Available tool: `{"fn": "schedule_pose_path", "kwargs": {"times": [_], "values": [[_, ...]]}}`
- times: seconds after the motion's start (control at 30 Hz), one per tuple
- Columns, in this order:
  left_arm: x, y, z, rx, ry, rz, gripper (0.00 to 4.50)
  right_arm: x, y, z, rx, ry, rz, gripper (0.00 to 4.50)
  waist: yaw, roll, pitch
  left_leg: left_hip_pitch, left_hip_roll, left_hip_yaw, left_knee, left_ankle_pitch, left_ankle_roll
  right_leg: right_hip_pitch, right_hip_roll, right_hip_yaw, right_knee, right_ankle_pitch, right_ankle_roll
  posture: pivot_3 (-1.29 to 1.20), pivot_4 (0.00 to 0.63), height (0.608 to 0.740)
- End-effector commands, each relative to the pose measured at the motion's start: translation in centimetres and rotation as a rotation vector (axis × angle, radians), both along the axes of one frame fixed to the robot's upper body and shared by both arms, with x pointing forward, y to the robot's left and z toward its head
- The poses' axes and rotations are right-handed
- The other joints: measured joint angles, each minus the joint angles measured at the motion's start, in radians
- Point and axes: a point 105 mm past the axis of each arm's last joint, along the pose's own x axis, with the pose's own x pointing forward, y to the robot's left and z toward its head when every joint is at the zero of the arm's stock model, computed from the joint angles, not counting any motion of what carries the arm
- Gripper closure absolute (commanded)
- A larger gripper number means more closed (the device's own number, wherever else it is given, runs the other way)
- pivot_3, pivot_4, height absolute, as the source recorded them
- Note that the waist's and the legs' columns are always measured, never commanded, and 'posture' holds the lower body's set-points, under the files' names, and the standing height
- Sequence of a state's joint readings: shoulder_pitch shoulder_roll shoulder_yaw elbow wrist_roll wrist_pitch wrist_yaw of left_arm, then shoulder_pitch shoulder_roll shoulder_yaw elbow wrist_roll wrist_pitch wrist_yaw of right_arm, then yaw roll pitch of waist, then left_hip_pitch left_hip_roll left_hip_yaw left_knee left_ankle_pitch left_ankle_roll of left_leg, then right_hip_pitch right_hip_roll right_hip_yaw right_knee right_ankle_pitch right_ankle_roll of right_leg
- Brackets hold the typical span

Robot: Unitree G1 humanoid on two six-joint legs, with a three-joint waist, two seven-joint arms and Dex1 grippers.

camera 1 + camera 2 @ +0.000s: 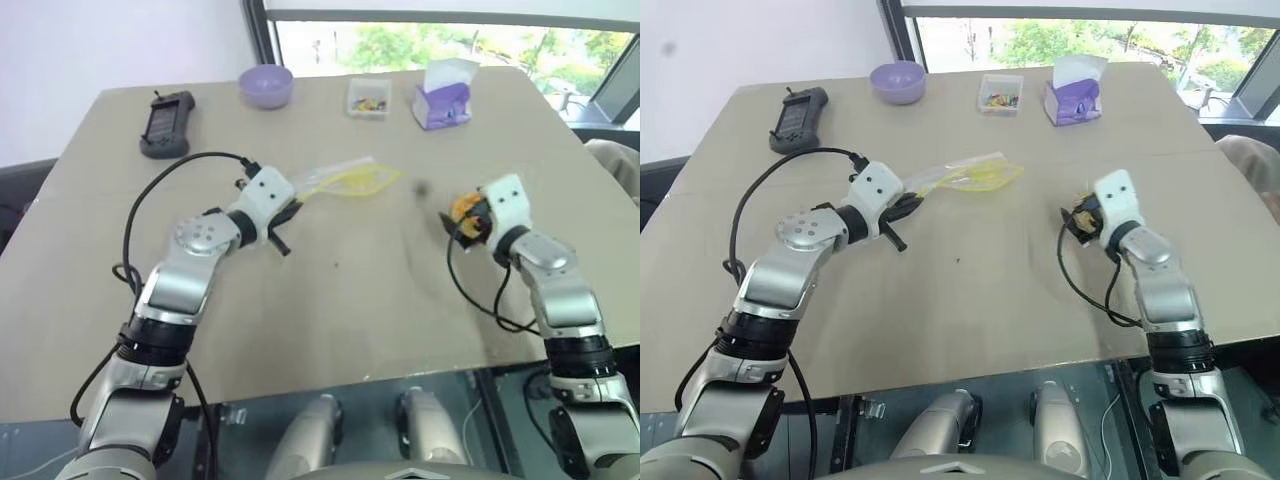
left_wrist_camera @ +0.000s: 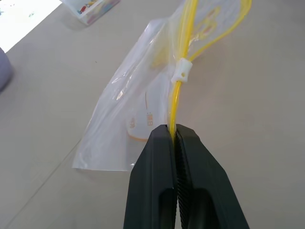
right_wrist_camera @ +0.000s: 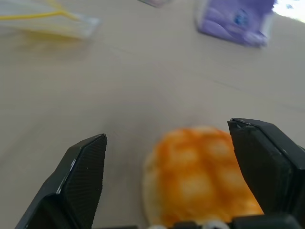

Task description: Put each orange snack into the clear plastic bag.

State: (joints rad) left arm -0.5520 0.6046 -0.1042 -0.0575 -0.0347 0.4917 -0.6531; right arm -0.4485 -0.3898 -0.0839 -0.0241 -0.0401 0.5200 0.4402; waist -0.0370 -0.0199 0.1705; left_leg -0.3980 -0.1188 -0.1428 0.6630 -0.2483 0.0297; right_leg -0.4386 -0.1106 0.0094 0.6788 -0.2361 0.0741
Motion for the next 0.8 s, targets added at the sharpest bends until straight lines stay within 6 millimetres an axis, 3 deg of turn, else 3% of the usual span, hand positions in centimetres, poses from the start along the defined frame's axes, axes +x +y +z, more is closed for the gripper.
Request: {"fn": "schedule_pose_path", "kwargs": {"times": [0.03,0.23,0.37,0.4,0.57,0.67,0.8], "values": [[0.2,0.0,1.9,0.001,-0.067,-0.012,4.5,0.2,-1.2,0.3,0.061,-0.007,-0.089,0.06,0.0,0.0,0.0,0.0,0.0,0.0,0.0,0.0,0.0,0.0,0.0,0.0,0.0,0.0,0.0,0.0,0.15,0.74],[0.1,-0.2,1.8,-0.011,-0.066,-0.021,4.5,-0.1,-1.8,-3.2,0.107,0.13,-0.129,0.06,0.001,0.0,0.0,0.0,0.0,0.001,0.0,0.0,0.0,0.0,0.0,0.001,0.0,0.0,0.0,0.0,0.15,0.74],[0.0,-0.3,1.8,-0.015,-0.065,-0.023,4.5,-0.1,-2.1,-4.2,0.116,0.16,-0.143,1.25,0.002,0.0,0.0,0.0,0.0,0.001,0.0,0.0,0.0,0.0,0.0,0.001,0.0,0.0,0.0,0.0,0.15,0.74],[0.0,-0.3,1.8,-0.016,-0.065,-0.022,4.5,0.0,-2.2,-4.1,0.113,0.156,-0.143,1.85,0.002,-0.001,-0.001,0.0,0.0,0.001,0.0,0.0,0.0,0.001,0.0,0.001,0.0,0.0,0.0,0.0,0.15,0.74],[-0.1,-0.4,1.8,-0.016,-0.069,-0.022,4.5,0.4,-2.3,-2.0,0.044,0.051,-0.116,3.94,0.003,-0.001,-0.001,0.0,0.0,0.001,0.001,0.0,0.0,0.001,0.0,0.001,0.0,0.0,0.0,0.0,0.15,0.74],[0.0,-0.5,1.8,-0.016,-0.068,-0.021,4.5,0.4,-1.0,0.2,0.062,-0.023,-0.033,3.94,0.002,-0.001,0.0,0.0,0.0,0.001,0.001,0.0,0.0,0.001,0.0,0.001,0.0,0.0,0.0,0.0,0.15,0.74],[0.1,-0.6,1.7,-0.015,-0.068,-0.019,4.5,-0.7,2.5,3.4,0.122,-0.085,0.174,3.94,-0.003,0.0,0.0,0.0,0.0,0.001,0.001,0.0,0.0,0.0,0.0,0.001,0.0,0.0,0.0,0.0,0.15,0.74]]}}
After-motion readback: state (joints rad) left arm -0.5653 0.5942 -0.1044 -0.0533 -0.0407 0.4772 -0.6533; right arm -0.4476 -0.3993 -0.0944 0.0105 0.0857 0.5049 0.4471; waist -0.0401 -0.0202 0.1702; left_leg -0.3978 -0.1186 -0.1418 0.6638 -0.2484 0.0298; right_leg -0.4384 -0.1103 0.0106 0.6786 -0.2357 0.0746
